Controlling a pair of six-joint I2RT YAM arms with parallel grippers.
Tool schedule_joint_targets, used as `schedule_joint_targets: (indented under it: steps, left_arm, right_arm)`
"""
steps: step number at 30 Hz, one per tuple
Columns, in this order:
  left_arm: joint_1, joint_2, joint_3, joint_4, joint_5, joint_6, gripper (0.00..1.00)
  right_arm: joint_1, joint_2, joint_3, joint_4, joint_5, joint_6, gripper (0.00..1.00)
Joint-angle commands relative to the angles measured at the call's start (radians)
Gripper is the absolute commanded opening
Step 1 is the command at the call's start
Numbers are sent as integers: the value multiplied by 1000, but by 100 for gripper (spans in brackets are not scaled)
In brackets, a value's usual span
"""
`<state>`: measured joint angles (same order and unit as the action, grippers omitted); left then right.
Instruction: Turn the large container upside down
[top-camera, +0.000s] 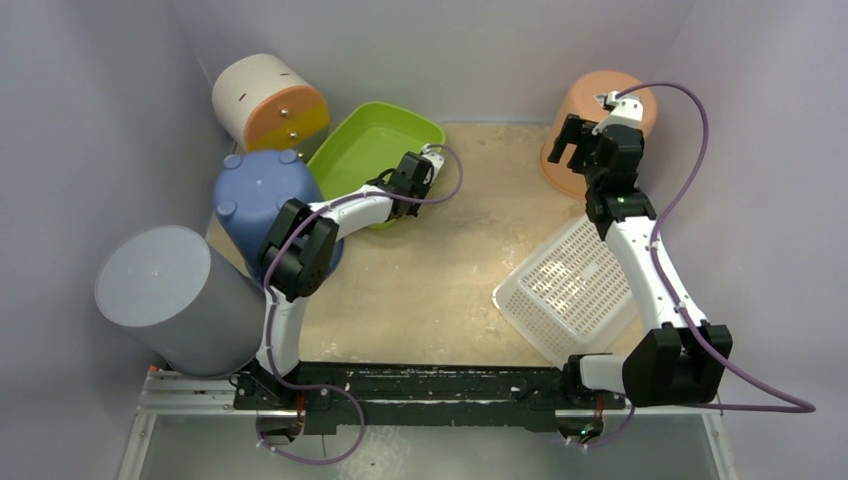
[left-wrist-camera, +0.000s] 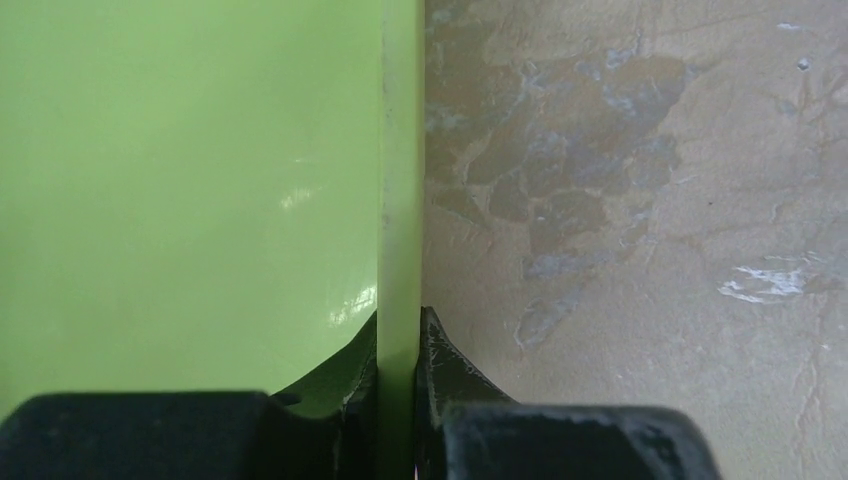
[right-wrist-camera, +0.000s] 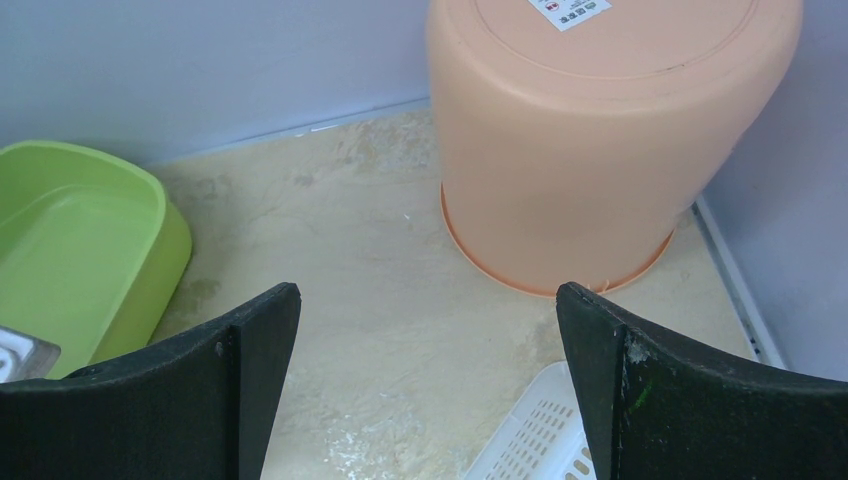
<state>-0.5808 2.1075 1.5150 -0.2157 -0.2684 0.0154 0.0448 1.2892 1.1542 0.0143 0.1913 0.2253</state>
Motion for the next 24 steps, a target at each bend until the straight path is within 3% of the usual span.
schedule_joint_targets:
  steps: [1,7,12,18,24]
  left_arm:
    - [-33,-91,11,-36,-48,-57,0]
    - [-179,-110,203,-221,-126,-39,0]
    - [-219,-156,320,-237,9,-151,0]
    - [-217,-291,193,-6,150,-364,0]
    - [-191,-427,-76,443,308,-673,0]
  right_arm:
    - [-3,-37,-4,41,19,3,100]
    - [-3,-78,-12,11,61,-1,100]
    - [-3,-116,-26,-9,98,6,100]
    - [-5,-170,-18,-34,144,10,100]
    - [-6,-204,37,-55,123,13,100]
